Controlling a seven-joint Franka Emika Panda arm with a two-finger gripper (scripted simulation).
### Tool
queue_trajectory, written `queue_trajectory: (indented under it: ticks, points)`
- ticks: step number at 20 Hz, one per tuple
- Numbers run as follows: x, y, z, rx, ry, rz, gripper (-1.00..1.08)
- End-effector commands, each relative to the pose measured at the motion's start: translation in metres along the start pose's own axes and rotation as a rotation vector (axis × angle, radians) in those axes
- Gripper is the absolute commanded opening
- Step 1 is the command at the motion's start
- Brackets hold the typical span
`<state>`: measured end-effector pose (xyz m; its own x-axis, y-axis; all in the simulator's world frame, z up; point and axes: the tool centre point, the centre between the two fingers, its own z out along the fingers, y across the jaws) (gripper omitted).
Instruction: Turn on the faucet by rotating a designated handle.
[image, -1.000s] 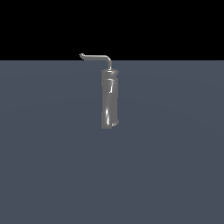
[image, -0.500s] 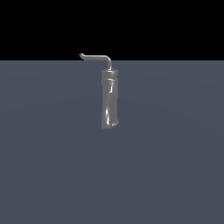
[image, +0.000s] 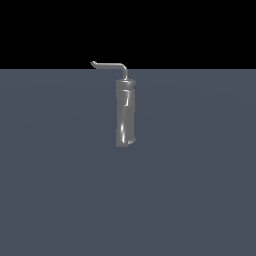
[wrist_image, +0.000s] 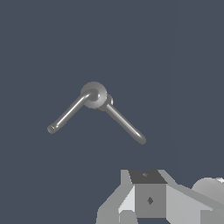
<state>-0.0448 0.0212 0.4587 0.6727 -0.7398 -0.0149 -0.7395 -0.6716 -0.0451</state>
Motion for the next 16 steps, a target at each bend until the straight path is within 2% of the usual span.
queue_trajectory:
  ticks: [1,16]
  points:
    - [0.006,-0.013,0.009,-0.002,0.000,0.059,-1.00]
    - [0.037,-0.090,0.073,-0.020,0.007,0.404,-1.00]
